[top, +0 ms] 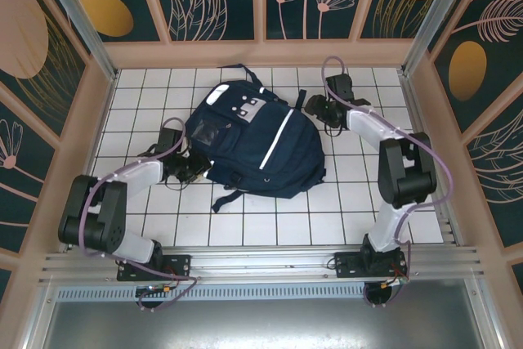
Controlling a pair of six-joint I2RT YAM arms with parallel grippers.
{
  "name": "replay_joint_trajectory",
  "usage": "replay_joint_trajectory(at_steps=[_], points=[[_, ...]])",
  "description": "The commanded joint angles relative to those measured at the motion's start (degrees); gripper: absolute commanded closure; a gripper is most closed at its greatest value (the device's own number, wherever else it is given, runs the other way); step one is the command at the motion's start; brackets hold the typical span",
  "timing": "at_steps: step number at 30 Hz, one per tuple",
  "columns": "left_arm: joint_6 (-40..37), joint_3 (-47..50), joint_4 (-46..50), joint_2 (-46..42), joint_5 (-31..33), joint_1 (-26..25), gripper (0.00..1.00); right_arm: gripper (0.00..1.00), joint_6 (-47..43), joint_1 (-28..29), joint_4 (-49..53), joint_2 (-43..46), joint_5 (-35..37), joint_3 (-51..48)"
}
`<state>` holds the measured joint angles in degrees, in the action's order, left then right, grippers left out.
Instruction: Pack books, pencil case, and school supplies into a backpack
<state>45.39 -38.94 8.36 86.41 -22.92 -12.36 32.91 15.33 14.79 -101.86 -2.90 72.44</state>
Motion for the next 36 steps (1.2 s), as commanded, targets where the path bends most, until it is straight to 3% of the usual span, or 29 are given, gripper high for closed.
replay_joint_trajectory(at_steps=[1,6,12,16,19,23,27,31,34,36], points=[[0.1,-3.5,-7.6,3.2,-3.6,-2.4,0.68,0.38,0.1,1.0,2.7,8.4,7.8,-4.3],[3.5,-10.1,-15.6,10.4,-7.2,-3.8,0.66,0.38,-0.5,3.5,4.0,17.0,10.7,-8.6],[0.0,-18.8,-16.7,12.8,-8.7,-6.8,0.66,0.38,-3.9,5.3,7.5,20.4,6.7,-8.5],[-6.8,-13.4,-15.8,4.8,-2.1,-12.3,0.61,0.37,-5.6,8.1,7.1,25.1,1.6,-10.9],[-11.0,-7.2,-21.0,-0.1,-1.2,-17.3,0.53,0.37,-6.4,10.2,7.0,27.2,-1.1,-12.7],[-16.3,2.2,-27.3,-6.6,5.1,-20.8,0.57,0.39,-7.6,12.2,5.6,28.0,-3.3,-15.2],[-16.2,5.9,-27.0,-10.6,13.6,-20.8,0.62,0.37,-7.4,15.3,8.8,24.1,1.1,-11.9],[-12.1,10.6,-29.3,-16.0,21.6,-20.7,0.62,0.33,-3.6,20.8,16.9,17.3,11.9,-2.4],[-10.3,11.9,-30.4,-17.5,21.8,-20.7,0.63,0.33,0.5,21.4,22.1,15.4,19.0,0.5],[-10.0,11.8,-30.2,-17.3,20.9,-20.8,0.65,0.33,3.5,19.1,20.9,18.0,18.4,-2.4]])
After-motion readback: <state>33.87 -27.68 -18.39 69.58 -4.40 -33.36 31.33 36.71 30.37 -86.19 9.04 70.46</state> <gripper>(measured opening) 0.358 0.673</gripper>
